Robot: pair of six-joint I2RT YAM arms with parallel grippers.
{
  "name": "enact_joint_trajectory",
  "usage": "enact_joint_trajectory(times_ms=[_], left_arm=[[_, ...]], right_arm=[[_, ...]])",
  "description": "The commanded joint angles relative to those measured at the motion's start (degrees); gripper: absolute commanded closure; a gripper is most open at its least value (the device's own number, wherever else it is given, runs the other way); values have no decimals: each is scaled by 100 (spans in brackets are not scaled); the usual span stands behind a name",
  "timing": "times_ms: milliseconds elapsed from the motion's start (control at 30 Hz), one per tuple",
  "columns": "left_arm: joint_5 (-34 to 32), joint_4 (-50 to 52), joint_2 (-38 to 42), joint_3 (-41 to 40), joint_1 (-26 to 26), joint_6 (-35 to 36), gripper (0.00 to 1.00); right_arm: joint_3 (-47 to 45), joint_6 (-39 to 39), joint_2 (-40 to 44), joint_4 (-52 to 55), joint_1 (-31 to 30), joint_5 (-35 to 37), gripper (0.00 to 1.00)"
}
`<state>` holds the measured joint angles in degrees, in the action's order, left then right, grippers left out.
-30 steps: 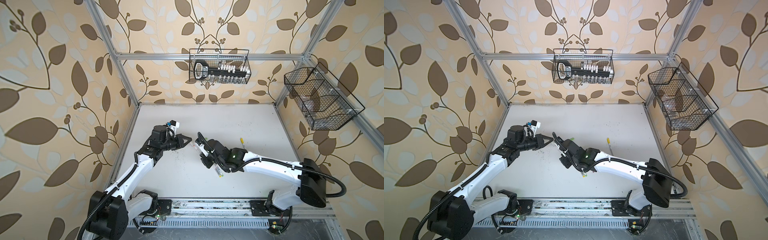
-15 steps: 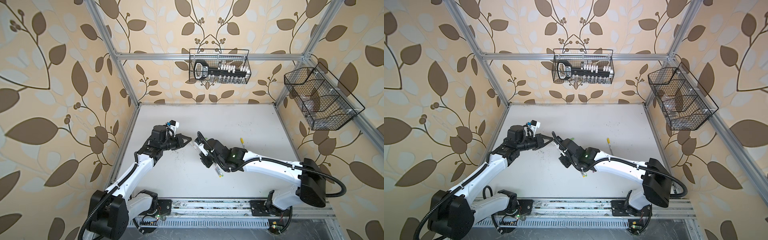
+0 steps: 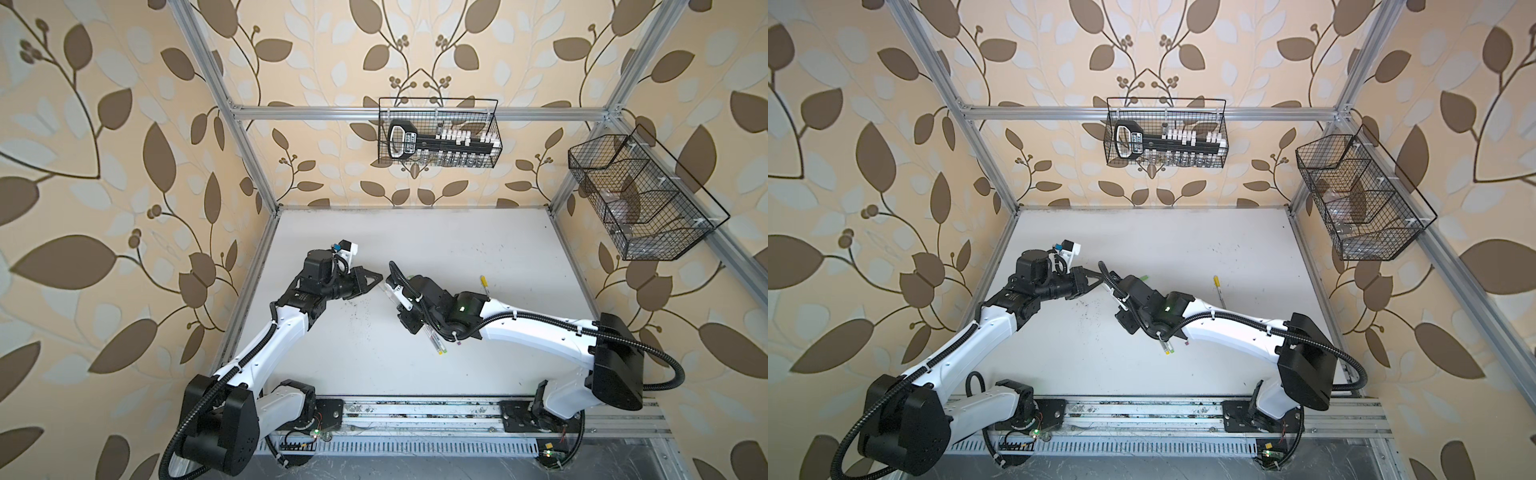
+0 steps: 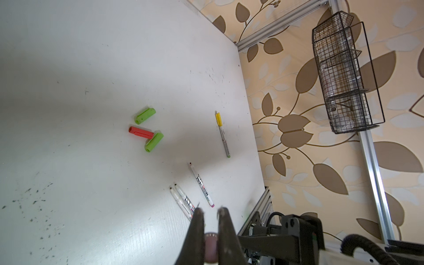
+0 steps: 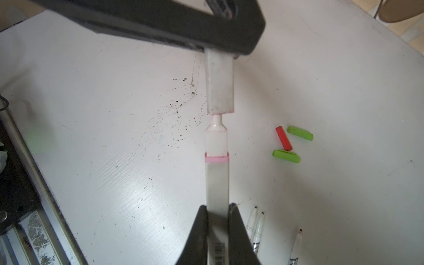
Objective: Insert pens into pen caps
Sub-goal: Put on the pen cap to the pen.
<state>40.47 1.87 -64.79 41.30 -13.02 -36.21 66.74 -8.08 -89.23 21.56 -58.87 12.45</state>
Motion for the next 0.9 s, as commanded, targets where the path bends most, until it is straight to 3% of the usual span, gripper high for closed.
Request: enact_joint_trajectory(times_ms=[0, 633, 867], left_arm=[[242, 93, -6, 77, -4, 87, 100], [187, 204, -112, 98, -229, 249, 100], [488, -20, -86, 89, -237, 120, 100]], right_arm=[[304, 114, -110, -56, -18, 230, 87], [680, 297, -191, -105, 66, 26, 87], [805, 342, -245, -168, 83, -78, 87]])
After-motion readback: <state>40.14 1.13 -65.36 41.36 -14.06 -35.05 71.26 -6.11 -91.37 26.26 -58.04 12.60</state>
